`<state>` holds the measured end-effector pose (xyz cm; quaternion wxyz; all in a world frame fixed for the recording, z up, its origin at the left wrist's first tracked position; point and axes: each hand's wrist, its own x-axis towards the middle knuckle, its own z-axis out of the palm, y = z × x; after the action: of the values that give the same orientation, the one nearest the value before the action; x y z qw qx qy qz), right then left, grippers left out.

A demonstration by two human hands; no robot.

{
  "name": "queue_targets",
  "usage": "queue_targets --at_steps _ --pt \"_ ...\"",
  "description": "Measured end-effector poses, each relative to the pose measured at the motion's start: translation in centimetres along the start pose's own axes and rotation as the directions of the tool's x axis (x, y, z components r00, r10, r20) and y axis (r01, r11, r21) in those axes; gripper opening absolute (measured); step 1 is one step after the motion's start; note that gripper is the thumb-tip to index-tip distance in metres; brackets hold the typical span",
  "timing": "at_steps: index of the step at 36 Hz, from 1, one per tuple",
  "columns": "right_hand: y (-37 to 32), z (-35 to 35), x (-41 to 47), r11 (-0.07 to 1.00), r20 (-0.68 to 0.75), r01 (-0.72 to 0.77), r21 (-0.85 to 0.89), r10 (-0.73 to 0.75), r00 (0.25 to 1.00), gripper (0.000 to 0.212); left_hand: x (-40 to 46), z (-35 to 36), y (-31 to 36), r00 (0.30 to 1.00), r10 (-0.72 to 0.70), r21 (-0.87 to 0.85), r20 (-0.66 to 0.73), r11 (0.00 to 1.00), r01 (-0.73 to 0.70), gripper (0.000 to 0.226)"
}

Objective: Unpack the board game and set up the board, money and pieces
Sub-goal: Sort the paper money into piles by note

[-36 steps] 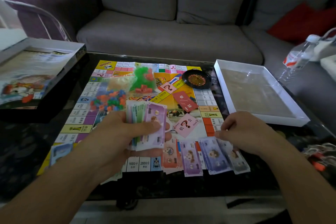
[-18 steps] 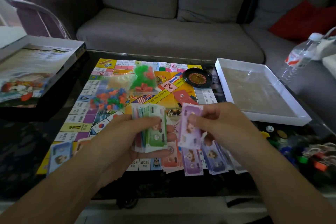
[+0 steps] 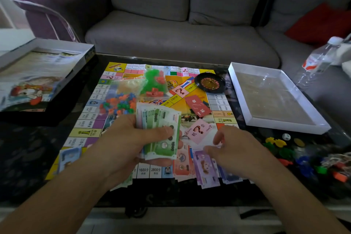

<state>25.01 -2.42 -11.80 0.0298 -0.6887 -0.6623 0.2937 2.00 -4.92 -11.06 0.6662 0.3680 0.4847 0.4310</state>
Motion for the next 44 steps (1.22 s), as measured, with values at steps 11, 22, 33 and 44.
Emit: queue_targets --at_steps 11,22,33,44 --pt "-2.5 1.0 -0.7 0.688 -0.129 0.272 0.673 -0.253 0.959 0.009 -0.4 1.3 -0.5 0.981 -0.023 0.001 0.192 1.0 0.023 0.016" --pt "-2.3 0.6 -1.0 0.651 -0.128 0.253 0.715 -0.234 0.964 0.002 -0.2 0.7 -0.6 0.992 0.084 0.055 0.095 0.994 -0.089 0.024" --pt "-2.4 0.2 -0.9 0.62 -0.208 0.327 0.713 -0.257 0.944 0.014 -0.3 0.3 -0.5 0.99 0.14 0.092 0.017 0.986 -0.141 0.016" --pt "-2.5 0.6 -1.0 0.616 -0.176 0.309 0.725 -0.267 0.947 0.015 0.0 0.2 -0.7 0.976 0.216 0.084 -0.015 0.973 -0.214 0.023"
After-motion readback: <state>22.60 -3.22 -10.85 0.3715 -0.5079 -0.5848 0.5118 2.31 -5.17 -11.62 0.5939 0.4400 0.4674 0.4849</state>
